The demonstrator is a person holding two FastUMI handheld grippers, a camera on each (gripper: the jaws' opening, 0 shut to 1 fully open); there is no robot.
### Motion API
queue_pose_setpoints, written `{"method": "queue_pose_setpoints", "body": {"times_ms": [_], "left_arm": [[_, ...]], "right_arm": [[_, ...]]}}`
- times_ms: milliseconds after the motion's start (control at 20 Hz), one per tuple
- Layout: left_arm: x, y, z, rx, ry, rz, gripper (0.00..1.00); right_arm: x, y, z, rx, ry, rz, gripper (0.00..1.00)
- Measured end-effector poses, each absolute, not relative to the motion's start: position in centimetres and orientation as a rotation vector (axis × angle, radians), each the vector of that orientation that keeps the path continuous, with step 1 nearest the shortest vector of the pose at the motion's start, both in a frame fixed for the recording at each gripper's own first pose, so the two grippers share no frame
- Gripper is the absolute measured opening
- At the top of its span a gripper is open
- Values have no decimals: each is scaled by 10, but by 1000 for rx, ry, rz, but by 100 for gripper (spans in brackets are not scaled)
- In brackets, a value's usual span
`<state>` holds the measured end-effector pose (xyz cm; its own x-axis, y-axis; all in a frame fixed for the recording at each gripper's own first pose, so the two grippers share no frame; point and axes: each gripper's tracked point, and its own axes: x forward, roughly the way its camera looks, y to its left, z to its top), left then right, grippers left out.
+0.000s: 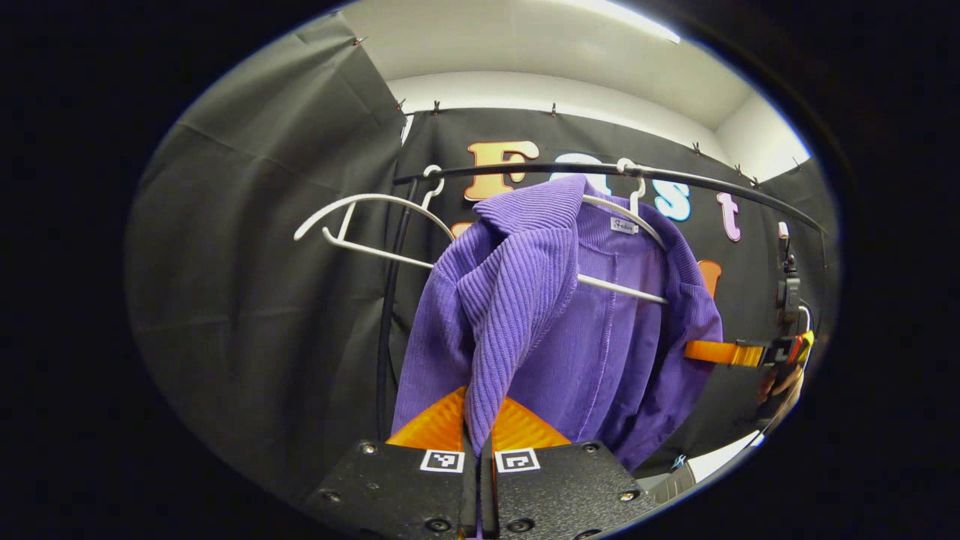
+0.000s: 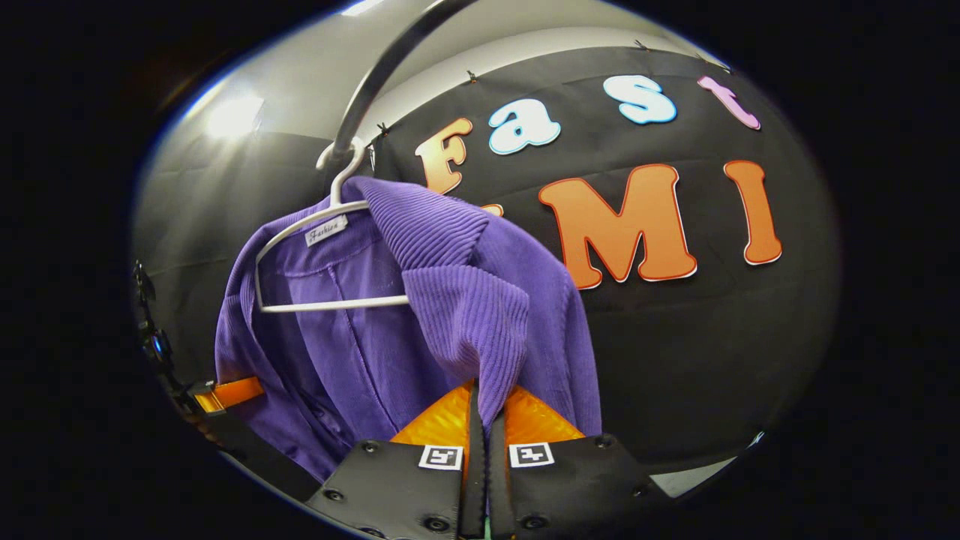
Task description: Grasp the clothes on the hanger with both hands and then place them into the laundry hamper below.
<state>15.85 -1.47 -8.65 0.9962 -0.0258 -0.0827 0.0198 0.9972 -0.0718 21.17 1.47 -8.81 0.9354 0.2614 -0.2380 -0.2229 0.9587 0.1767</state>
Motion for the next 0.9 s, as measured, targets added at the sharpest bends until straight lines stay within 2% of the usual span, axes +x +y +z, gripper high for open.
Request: {"method": "queue_pose_setpoints", "body": {"times_ms": [200, 450, 900], "left_arm": [[144, 8, -64, -14, 56, 10, 2], [133, 43, -28, -14, 11, 60, 2], [140, 94, 75, -53, -169, 138, 2]], "right_arm": [[223, -24, -78, 214, 346, 194, 9], [233, -46, -57, 420, 379, 226, 9], [274, -70, -16, 569, 315, 233, 10]]}}
